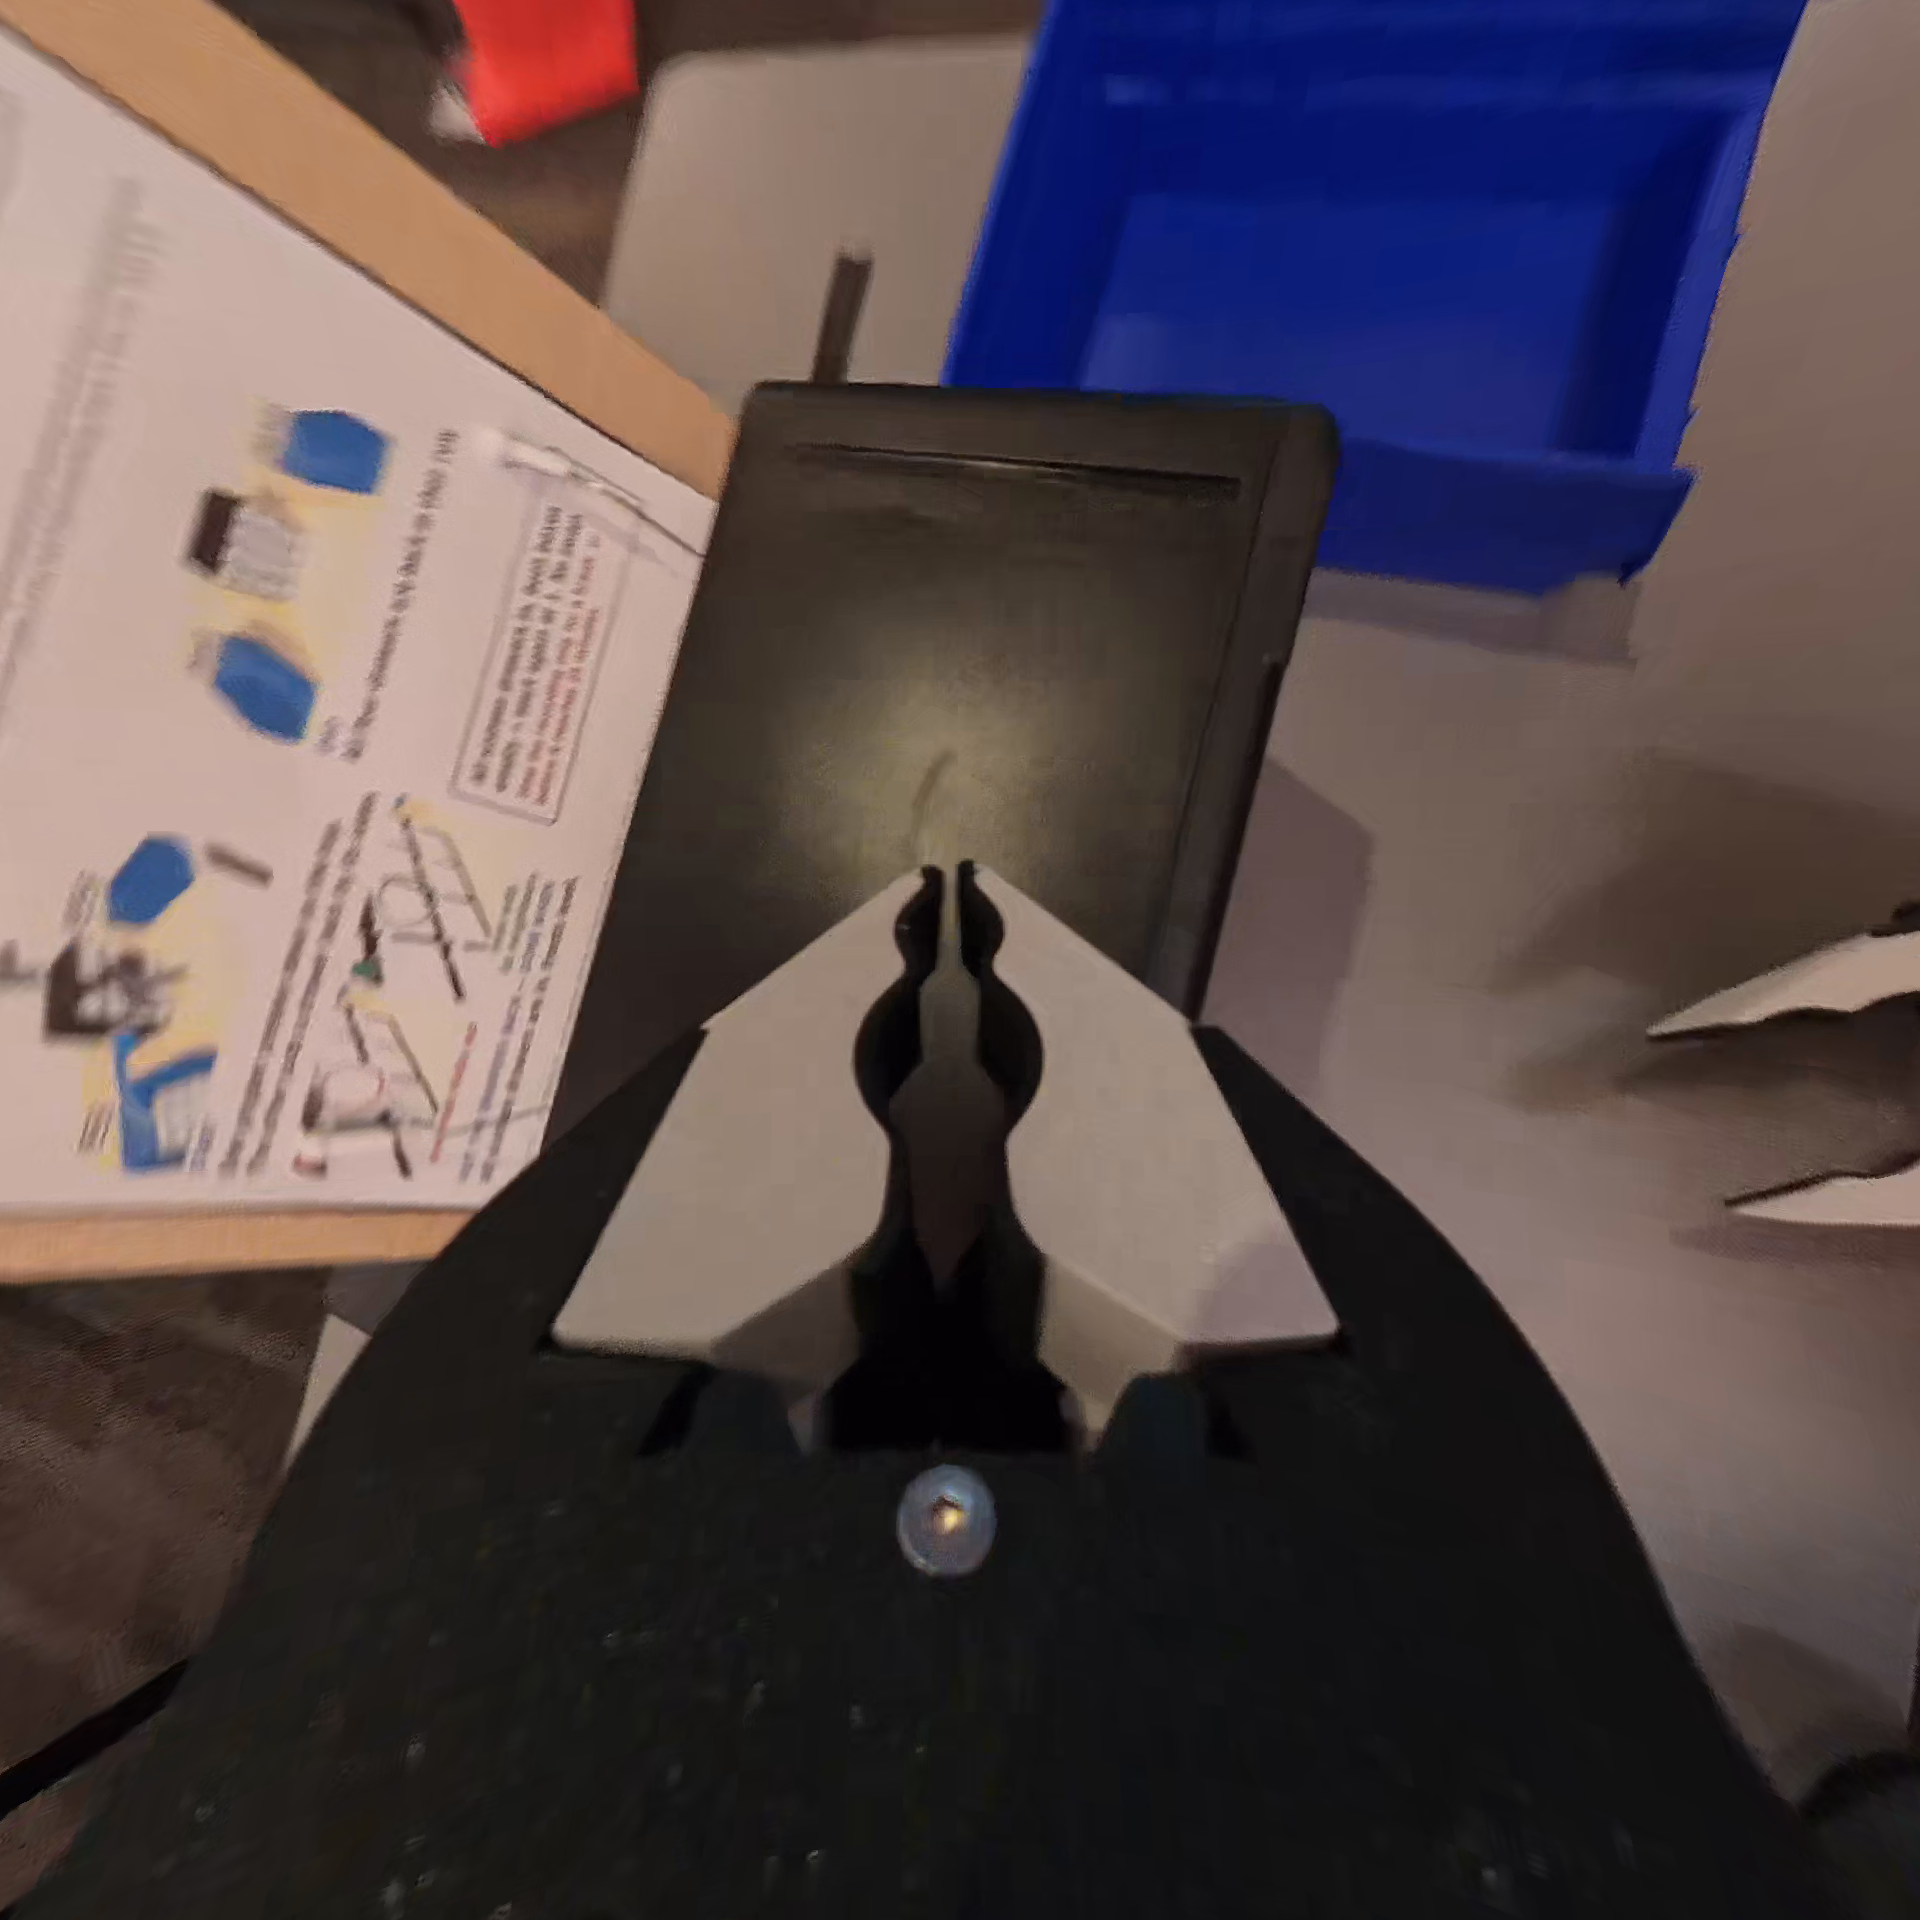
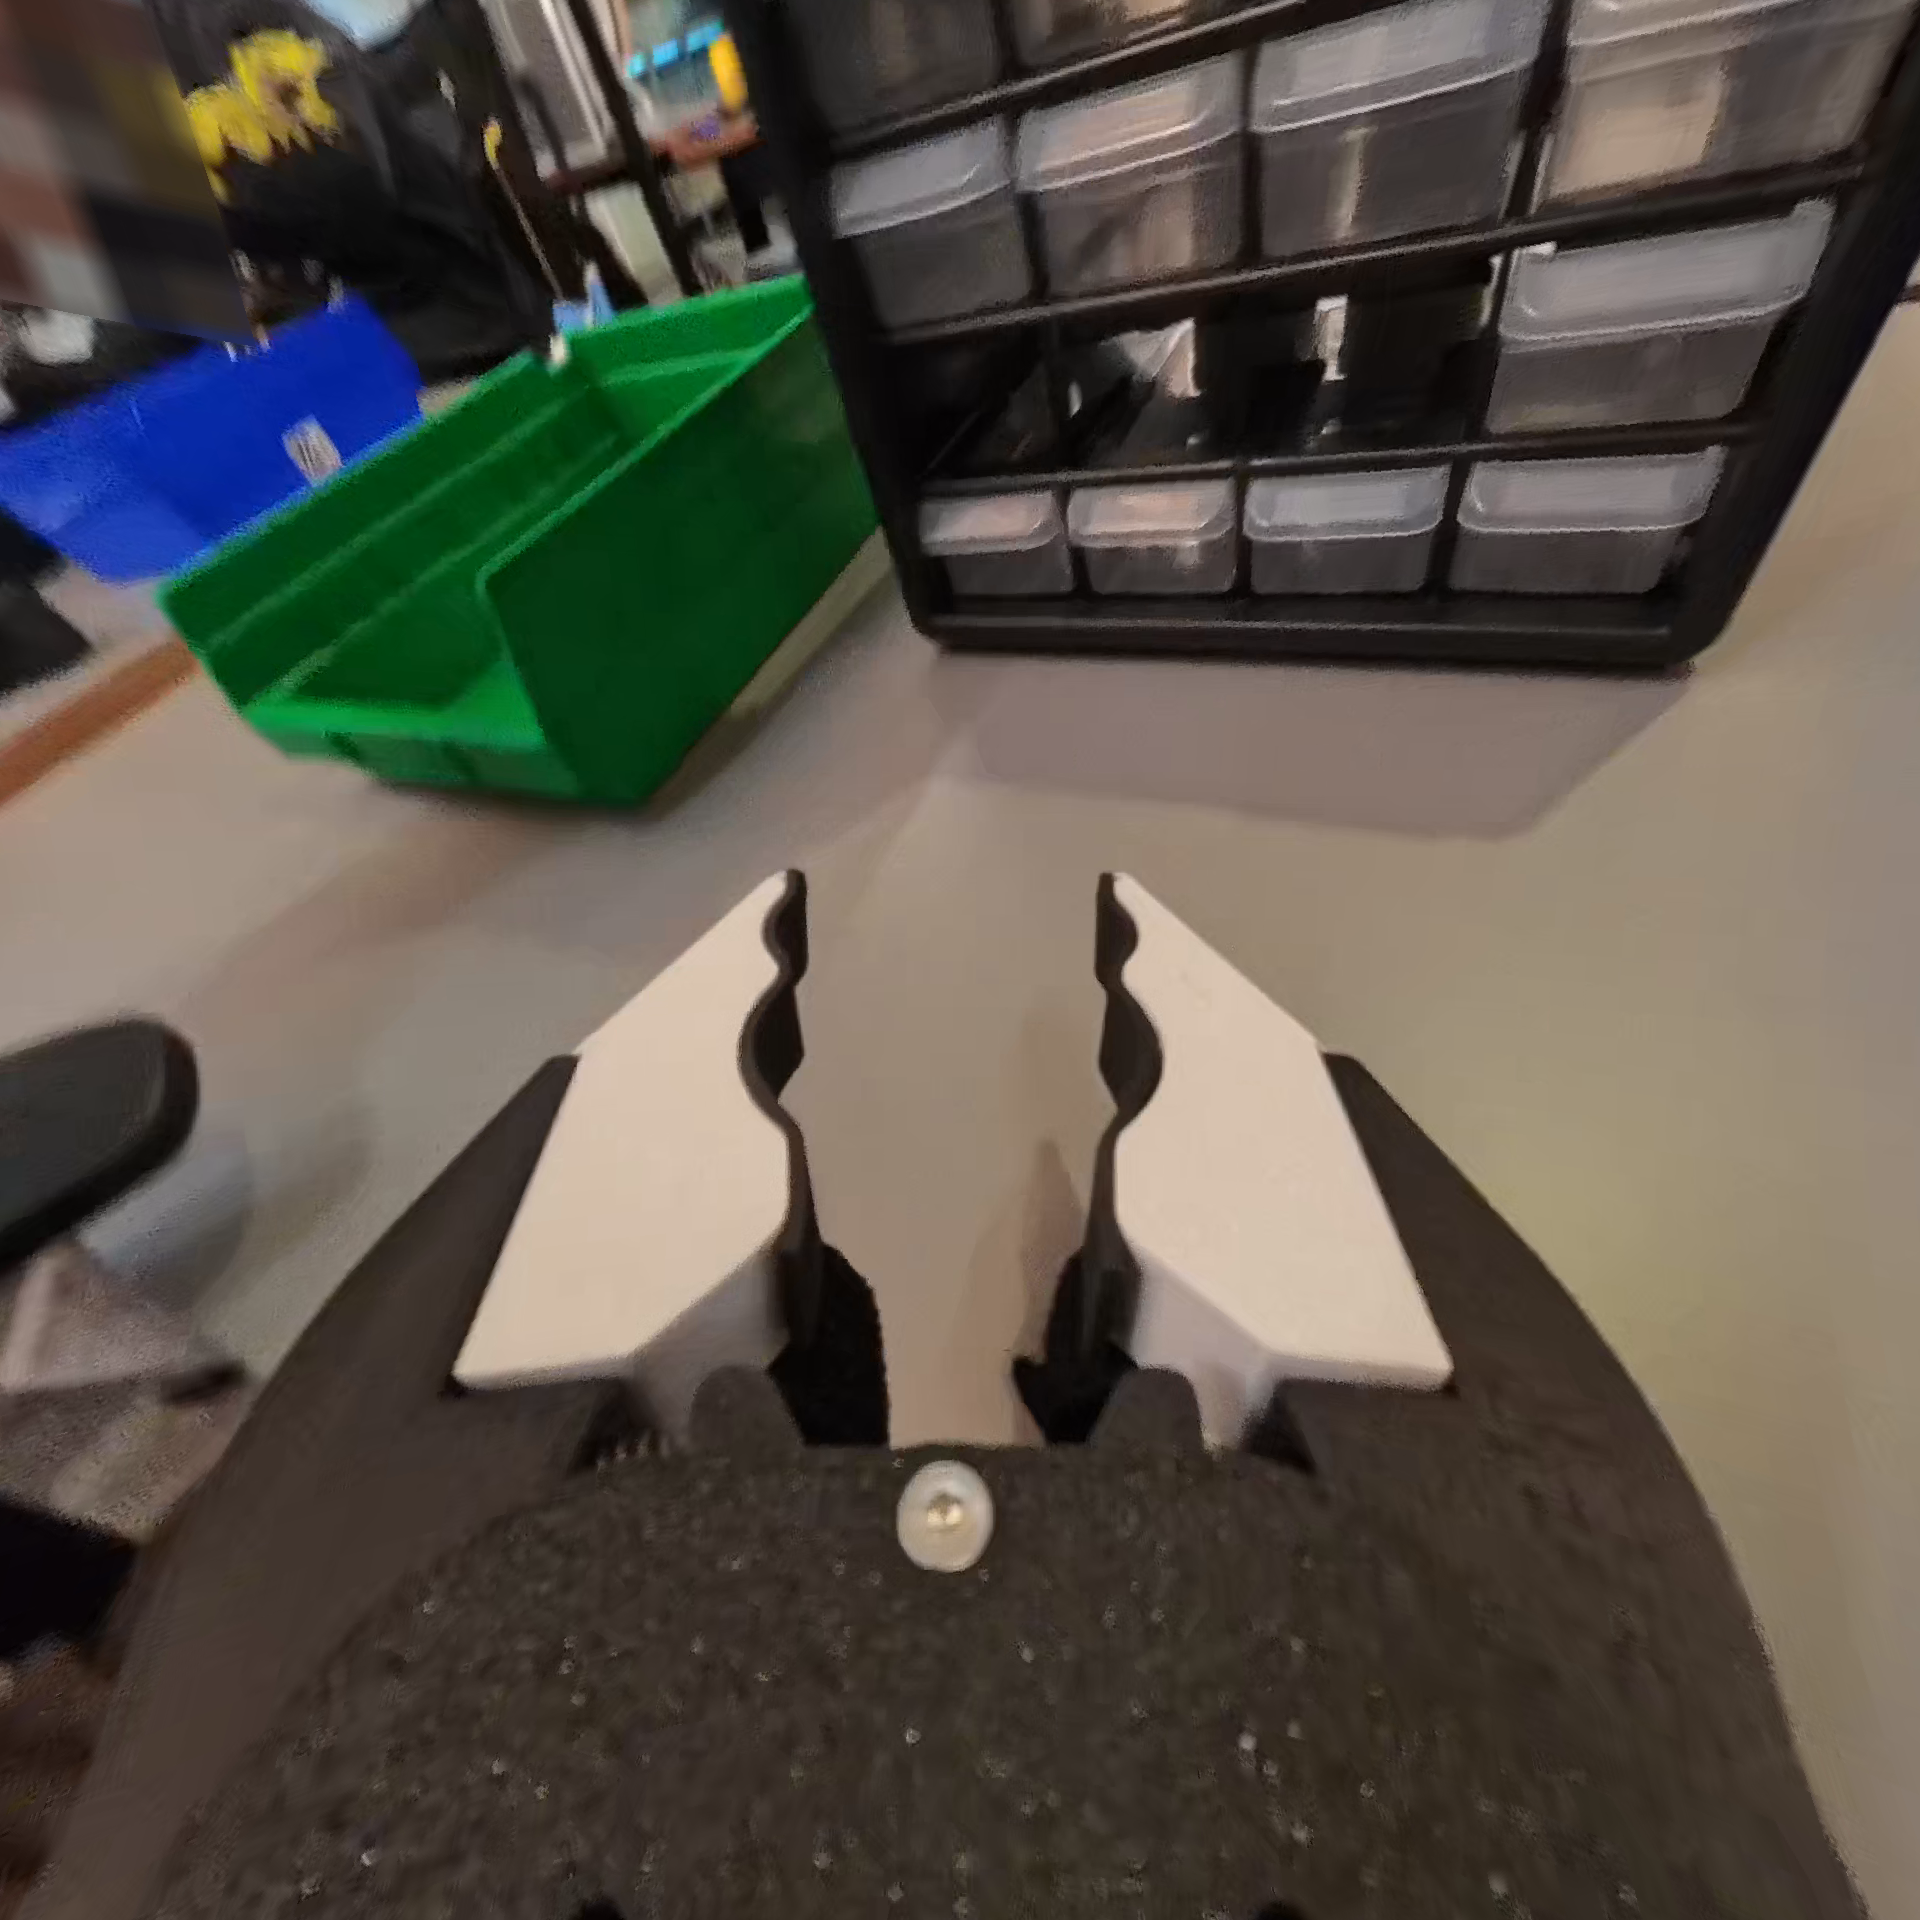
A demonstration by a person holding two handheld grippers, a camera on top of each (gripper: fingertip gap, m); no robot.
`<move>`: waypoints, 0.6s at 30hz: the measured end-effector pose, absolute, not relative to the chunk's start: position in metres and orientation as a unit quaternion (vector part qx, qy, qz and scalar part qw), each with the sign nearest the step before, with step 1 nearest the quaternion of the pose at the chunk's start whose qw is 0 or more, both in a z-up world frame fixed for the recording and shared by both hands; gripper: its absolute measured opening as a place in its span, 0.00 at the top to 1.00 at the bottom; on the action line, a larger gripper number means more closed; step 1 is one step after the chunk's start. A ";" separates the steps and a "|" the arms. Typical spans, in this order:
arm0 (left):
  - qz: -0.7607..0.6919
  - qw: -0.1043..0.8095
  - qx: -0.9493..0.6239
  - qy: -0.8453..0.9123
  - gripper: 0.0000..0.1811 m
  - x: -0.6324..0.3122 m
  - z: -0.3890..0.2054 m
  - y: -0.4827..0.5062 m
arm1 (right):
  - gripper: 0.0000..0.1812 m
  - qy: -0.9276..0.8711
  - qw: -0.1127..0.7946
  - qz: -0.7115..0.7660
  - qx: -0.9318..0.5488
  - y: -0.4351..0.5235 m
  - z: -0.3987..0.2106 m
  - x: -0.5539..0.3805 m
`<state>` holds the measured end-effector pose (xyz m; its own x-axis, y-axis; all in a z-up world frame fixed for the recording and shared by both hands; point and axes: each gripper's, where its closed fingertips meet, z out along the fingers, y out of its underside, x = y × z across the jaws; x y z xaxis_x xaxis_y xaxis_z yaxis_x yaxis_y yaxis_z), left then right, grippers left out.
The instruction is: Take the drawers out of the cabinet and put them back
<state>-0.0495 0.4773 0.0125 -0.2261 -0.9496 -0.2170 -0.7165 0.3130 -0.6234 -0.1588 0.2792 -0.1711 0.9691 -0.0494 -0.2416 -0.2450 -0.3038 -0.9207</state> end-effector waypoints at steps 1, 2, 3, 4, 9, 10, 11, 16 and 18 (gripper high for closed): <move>-0.222 0.302 -0.556 0.742 0.93 -0.067 0.019 0.480 | 0.70 0.073 0.576 0.057 -0.812 0.266 -0.171 -0.161; -0.237 0.304 -0.566 0.729 0.91 -0.087 0.020 0.482 | 0.70 0.060 0.567 0.027 -0.821 0.254 -0.170 -0.158; -0.245 0.302 -0.580 0.715 0.89 -0.108 0.017 0.485 | 0.70 0.048 0.559 0.000 -0.828 0.243 -0.168 -0.155; -0.243 0.304 -0.597 0.702 0.88 -0.128 0.011 0.490 | 0.70 0.035 0.552 -0.019 -0.833 0.232 -0.166 -0.153; -0.157 0.274 -0.601 0.735 0.83 -0.215 -0.069 0.501 | 0.70 -0.005 0.542 -0.006 -0.840 0.194 -0.160 -0.154; -0.118 0.257 -0.597 0.751 0.82 -0.233 -0.092 0.506 | 0.70 -0.009 0.540 0.003 -0.841 0.191 -0.161 -0.153; -0.081 0.241 -0.597 0.761 0.80 -0.251 -0.113 0.512 | 0.70 -0.013 0.540 0.010 -0.842 0.189 -0.163 -0.151; -0.028 0.147 -0.646 0.748 0.77 -0.311 -0.188 0.530 | 0.69 -0.012 0.525 0.037 -0.850 0.200 -0.188 -0.144; -0.027 0.131 -0.649 0.749 0.78 -0.321 -0.202 0.531 | 0.68 -0.017 0.520 0.068 -0.851 0.207 -0.190 -0.153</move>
